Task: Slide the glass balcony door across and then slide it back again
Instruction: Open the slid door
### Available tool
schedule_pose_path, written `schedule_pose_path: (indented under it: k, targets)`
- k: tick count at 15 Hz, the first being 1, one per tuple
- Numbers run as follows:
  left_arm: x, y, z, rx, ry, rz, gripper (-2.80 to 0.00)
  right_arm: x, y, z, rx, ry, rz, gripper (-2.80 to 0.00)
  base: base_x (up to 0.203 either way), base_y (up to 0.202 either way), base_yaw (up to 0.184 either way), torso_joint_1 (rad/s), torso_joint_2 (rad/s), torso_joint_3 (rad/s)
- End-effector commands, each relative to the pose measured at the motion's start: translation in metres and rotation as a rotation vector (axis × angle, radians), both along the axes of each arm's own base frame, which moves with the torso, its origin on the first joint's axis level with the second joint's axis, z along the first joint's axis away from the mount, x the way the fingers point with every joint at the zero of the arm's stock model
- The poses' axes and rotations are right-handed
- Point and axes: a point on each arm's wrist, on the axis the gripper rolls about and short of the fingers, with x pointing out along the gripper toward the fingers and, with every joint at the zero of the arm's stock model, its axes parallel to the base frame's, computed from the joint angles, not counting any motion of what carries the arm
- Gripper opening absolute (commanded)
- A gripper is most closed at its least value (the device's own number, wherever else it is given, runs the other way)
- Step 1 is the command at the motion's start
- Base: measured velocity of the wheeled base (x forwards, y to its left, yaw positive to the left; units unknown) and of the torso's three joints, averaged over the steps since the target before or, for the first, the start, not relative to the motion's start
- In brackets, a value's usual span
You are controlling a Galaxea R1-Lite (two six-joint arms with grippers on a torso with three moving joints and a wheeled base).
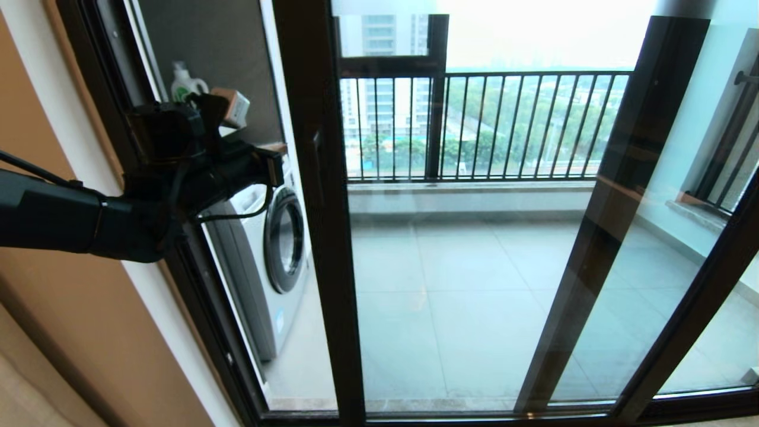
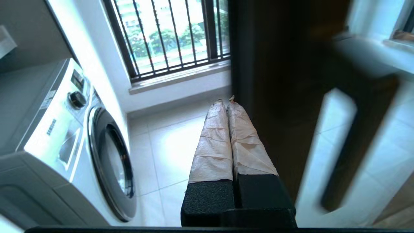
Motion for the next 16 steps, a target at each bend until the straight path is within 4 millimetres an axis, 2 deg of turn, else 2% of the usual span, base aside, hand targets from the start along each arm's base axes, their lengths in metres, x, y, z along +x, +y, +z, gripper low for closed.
schedule_pose_path:
  k: [1,16]
  targets:
    - [0.0015,-0.0051,-0.0033,0.003,0.004,0.003,-2.8,0.001,0.0,-0.0033,0.0,0.013,0.0,-2.8,0.0,0.0,0.0,0.0,0.0,0.0]
    - [-0.0016,-0.0055,-0.0003,0.001,-0.003,0.002,-2.8,0.001,0.0,-0.0033,0.0,0.013,0.0,-2.8,0.0,0.0,0.0,0.0,0.0,0.0]
